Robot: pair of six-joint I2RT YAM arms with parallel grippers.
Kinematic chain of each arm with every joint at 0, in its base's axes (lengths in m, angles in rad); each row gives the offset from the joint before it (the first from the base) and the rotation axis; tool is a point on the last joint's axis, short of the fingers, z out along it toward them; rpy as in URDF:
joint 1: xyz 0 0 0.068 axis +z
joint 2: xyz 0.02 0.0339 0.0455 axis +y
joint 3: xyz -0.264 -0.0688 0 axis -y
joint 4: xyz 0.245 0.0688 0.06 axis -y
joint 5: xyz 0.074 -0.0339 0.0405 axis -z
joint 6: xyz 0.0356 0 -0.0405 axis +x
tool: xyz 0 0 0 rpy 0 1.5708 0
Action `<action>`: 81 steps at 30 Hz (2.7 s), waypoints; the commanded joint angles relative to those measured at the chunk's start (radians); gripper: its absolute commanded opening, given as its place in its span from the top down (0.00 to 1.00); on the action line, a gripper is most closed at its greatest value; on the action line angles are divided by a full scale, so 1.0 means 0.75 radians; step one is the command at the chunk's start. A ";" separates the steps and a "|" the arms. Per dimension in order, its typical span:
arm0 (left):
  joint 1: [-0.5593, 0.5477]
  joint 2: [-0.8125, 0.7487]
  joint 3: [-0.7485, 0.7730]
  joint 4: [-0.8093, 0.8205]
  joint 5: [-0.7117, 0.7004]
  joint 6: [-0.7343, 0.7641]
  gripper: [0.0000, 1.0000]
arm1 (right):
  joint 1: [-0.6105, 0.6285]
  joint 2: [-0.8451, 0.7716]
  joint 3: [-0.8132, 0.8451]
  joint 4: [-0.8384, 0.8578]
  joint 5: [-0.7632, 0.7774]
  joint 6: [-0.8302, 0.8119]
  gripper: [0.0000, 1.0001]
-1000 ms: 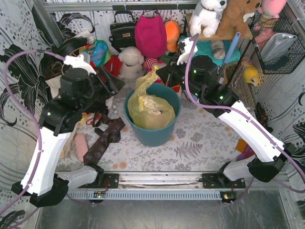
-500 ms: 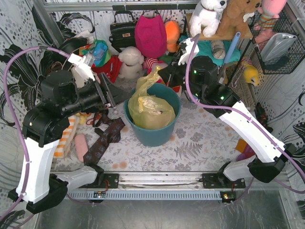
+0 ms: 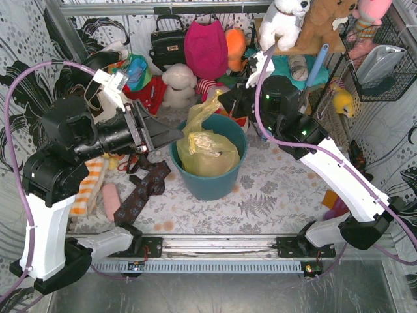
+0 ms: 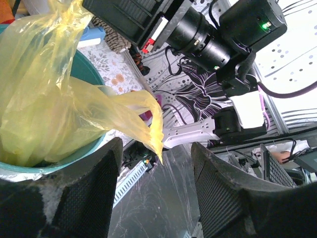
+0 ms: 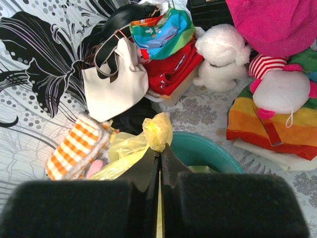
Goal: Tie the trash bag
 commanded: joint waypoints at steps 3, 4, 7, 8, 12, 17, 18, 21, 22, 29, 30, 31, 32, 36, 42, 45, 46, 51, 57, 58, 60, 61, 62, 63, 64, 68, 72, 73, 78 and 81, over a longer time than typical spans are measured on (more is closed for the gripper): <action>-0.099 -0.017 -0.081 0.067 -0.056 -0.001 0.35 | -0.017 -0.011 -0.009 0.033 -0.020 0.059 1.00; -0.154 -0.014 -0.087 0.070 -0.108 -0.005 0.35 | -0.018 -0.010 -0.009 0.035 -0.023 0.064 1.00; -0.343 0.008 -0.083 0.082 -0.282 -0.032 0.36 | -0.020 -0.015 -0.036 0.056 -0.037 0.076 1.00; -0.395 0.023 -0.076 0.080 -0.321 -0.035 0.36 | -0.021 -0.017 -0.041 0.061 -0.040 0.080 1.00; -0.501 0.071 -0.037 0.047 -0.450 -0.025 0.36 | -0.022 -0.018 -0.034 0.063 -0.050 0.086 1.00; -0.506 0.105 0.008 -0.042 -0.583 0.005 0.43 | -0.023 -0.032 -0.036 0.061 -0.061 0.089 1.00; -0.506 0.105 0.007 -0.037 -0.588 0.005 0.43 | -0.024 -0.034 -0.036 0.060 -0.061 0.088 1.00; -0.506 0.111 0.018 -0.025 -0.589 0.005 0.43 | -0.023 -0.040 -0.036 0.056 -0.060 0.083 1.00; -0.506 0.115 0.029 -0.035 -0.604 0.005 0.43 | -0.023 -0.042 -0.035 0.052 -0.059 0.080 1.00; -0.506 0.186 0.152 -0.178 -0.777 0.052 0.39 | -0.023 -0.051 -0.044 0.051 -0.061 0.077 1.00; -0.506 0.190 0.158 -0.186 -0.795 0.061 0.39 | -0.023 -0.051 -0.044 0.050 -0.061 0.075 1.00; -0.506 0.195 0.164 -0.190 -0.806 0.067 0.39 | -0.023 -0.051 -0.045 0.050 -0.061 0.075 1.00; -0.506 0.201 0.167 -0.190 -0.811 0.072 0.40 | -0.023 -0.051 -0.047 0.049 -0.059 0.074 1.00; -0.506 0.215 0.156 -0.168 -0.753 0.083 0.49 | -0.023 -0.051 -0.046 0.045 -0.059 0.072 1.00; -0.506 0.227 0.158 -0.179 -0.694 0.092 0.57 | -0.025 -0.049 -0.046 0.047 -0.060 0.074 1.00; -0.506 0.220 0.174 -0.189 -0.695 0.097 0.65 | -0.025 -0.047 -0.046 0.049 -0.059 0.077 1.00; -0.506 0.220 0.179 -0.185 -0.687 0.101 0.69 | -0.026 -0.047 -0.046 0.051 -0.061 0.079 1.00; -0.506 0.212 0.112 -0.048 -0.564 0.158 0.93 | -0.025 -0.030 -0.028 0.060 -0.110 0.100 1.00; -0.506 0.274 0.081 0.104 -0.521 0.317 1.00 | -0.025 -0.024 -0.018 0.035 -0.179 0.144 1.00; -0.506 0.284 0.084 0.126 -0.525 0.340 1.00 | -0.025 -0.024 -0.018 0.023 -0.190 0.152 1.00; -0.506 0.301 0.085 0.178 -0.533 0.385 1.00 | -0.025 -0.026 0.011 0.003 -0.214 0.167 1.00; -0.506 0.308 0.085 0.200 -0.541 0.407 1.00 | -0.025 -0.029 0.016 -0.005 -0.220 0.174 1.00; -0.506 0.316 0.085 0.222 -0.553 0.425 1.00 | -0.025 -0.033 0.019 -0.011 -0.226 0.180 1.00; -0.506 0.320 0.077 0.250 -0.566 0.448 1.00 | -0.025 -0.039 0.017 -0.016 -0.231 0.186 1.00; -0.506 0.321 0.066 0.275 -0.580 0.468 1.00 | -0.025 -0.045 0.019 -0.024 -0.235 0.189 1.00; -0.506 0.323 0.016 0.343 -0.709 0.556 1.00 | -0.025 -0.078 0.016 -0.063 -0.215 0.201 1.00; -0.506 0.318 -0.041 0.401 -0.776 0.598 1.00 | -0.025 -0.125 -0.008 -0.081 -0.193 0.217 1.00; -0.505 0.312 -0.059 0.411 -0.806 0.609 1.00 | -0.025 -0.134 -0.009 -0.087 -0.190 0.219 1.00; -0.502 0.269 -0.142 0.459 -0.935 0.633 1.00 | -0.025 -0.167 -0.009 -0.097 -0.184 0.234 1.00; -0.502 0.257 -0.160 0.493 -0.921 0.640 1.00 | -0.025 -0.177 -0.009 -0.073 -0.191 0.270 1.00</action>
